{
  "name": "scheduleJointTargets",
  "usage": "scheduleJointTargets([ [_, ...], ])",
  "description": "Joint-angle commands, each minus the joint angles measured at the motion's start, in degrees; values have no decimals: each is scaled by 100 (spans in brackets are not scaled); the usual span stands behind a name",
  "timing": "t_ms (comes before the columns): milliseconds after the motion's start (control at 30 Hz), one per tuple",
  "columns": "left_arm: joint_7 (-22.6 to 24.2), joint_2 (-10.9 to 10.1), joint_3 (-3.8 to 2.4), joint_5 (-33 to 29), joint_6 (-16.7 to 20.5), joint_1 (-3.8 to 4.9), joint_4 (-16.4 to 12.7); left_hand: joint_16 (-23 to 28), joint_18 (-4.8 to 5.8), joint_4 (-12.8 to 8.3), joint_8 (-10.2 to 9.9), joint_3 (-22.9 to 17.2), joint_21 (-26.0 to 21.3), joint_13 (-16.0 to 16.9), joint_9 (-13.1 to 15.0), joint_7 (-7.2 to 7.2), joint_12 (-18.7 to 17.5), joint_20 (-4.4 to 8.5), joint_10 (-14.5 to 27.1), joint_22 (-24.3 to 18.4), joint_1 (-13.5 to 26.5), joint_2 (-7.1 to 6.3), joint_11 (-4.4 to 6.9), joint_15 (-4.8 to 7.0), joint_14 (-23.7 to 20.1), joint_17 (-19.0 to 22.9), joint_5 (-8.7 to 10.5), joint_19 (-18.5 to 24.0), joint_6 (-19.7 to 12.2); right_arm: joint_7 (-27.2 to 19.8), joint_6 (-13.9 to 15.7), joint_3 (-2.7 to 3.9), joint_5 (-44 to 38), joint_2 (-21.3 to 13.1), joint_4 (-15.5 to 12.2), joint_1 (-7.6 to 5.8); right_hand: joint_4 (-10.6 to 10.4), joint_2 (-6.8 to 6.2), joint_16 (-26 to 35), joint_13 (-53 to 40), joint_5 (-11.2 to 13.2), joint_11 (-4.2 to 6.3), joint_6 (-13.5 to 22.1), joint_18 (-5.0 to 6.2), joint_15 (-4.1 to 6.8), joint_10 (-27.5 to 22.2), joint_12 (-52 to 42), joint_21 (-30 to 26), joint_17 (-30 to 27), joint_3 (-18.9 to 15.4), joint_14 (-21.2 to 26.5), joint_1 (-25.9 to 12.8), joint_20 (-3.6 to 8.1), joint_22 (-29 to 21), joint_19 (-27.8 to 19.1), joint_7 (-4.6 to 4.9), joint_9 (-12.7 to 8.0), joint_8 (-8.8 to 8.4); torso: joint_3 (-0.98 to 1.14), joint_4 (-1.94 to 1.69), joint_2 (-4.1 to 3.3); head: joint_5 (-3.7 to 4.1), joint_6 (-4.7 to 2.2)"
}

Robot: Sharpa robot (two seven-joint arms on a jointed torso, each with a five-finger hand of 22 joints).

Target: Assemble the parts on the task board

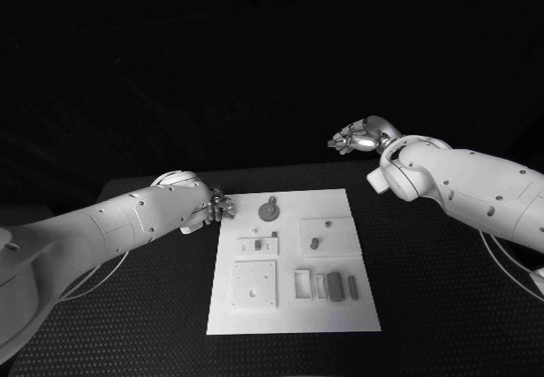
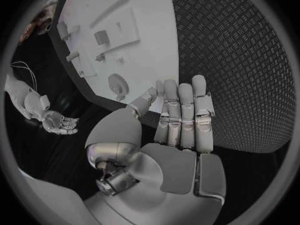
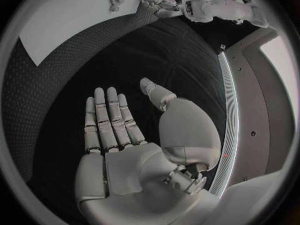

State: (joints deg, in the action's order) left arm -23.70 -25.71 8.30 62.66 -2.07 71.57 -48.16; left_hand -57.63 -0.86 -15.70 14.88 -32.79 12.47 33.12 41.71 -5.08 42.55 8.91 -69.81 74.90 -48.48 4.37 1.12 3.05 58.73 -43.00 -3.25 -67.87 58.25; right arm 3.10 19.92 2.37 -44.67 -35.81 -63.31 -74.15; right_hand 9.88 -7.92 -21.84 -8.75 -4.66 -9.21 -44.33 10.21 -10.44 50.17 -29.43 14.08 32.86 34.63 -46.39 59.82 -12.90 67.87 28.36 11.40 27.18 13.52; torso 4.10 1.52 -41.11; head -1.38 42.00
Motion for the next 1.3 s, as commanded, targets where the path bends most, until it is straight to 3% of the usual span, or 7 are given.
scheduleJointTargets([
  [33,103,3,-2,-83,-36,1,0,-36,-98,26,72,-172,21,-22,16,23,33,-27,-48,129,-202,-6,28,2,13,20,26,-6,97,-63,-78,3,-11,6,-1,1,-28,-40,32,6,12,-20,55,-109,6,-3,-17,-31,10,2,35,-15,10,10,-48,129,-7,30,2,-1,2,2,4],
  [333,120,-63,-6,-333,54,2,-60,-59,-103,29,239,-310,53,-52,99,102,42,-13,-161,136,-313,10,93,10,86,43,14,-58,320,-63,-81,3,-9,3,6,1,-31,-39,32,9,12,-20,56,-110,6,-3,-18,-34,12,1,36,-17,10,15,-47,129,-9,31,2,4,2,1,7],
  [467,100,-196,-13,-647,249,4,-259,-66,-105,24,263,-318,62,-58,114,115,44,-8,-186,137,-316,17,105,15,106,46,6,-72,349,-63,-78,3,-6,-9,8,1,-33,-39,33,11,12,-20,56,-110,5,-4,-19,-35,13,0,37,-18,10,17,-47,129,-10,32,2,2,2,5,7],
  [867,-139,-1058,-19,-1062,1462,22,-1831,-101,-117,-6,331,-353,116,-74,149,163,65,25,-307,137,-300,-26,152,52,211,61,-52,-163,434,-56,-67,3,10,-82,-21,1,-36,-40,34,14,12,-20,56,-111,5,-4,-20,-40,15,-1,38,-19,11,23,-47,129,-12,33,6,-25,23,-7,28],
  [1067,-229,-1337,-6,-1133,1801,20,-2439,-113,-120,-18,345,-377,133,-79,149,179,71,37,-354,136,-302,-57,169,66,257,67,-72,-193,463,-54,-69,2,18,-96,-22,1,-36,-41,34,16,12,-20,56,-111,5,-4,-21,-42,17,-1,38,-19,12,26,-47,129,-13,34,7,-26,23,-6,23],
  [1200,-308,-1412,43,-1075,1970,13,-2703,-121,-122,-25,344,-390,147,-82,142,185,75,47,-385,137,-306,-74,176,78,287,70,-72,-219,471,-50,-70,2,20,-98,-15,1,-38,-42,34,17,12,-20,56,-111,5,-5,-22,-43,17,-1,38,-20,12,28,-46,129,-13,35,3,-21,19,-14,40],
  [1300,-386,-1470,215,-956,2085,11,-2908,-128,-124,-28,344,-395,157,-82,137,189,79,53,-405,137,-305,-81,180,85,306,71,-70,-236,479,-52,-70,2,20,-103,-14,1,-39,-42,35,19,12,-20,56,-111,5,-5,-23,-45,18,-1,39,-20,12,30,-46,129,-14,36,1,-26,23,-15,57],
])
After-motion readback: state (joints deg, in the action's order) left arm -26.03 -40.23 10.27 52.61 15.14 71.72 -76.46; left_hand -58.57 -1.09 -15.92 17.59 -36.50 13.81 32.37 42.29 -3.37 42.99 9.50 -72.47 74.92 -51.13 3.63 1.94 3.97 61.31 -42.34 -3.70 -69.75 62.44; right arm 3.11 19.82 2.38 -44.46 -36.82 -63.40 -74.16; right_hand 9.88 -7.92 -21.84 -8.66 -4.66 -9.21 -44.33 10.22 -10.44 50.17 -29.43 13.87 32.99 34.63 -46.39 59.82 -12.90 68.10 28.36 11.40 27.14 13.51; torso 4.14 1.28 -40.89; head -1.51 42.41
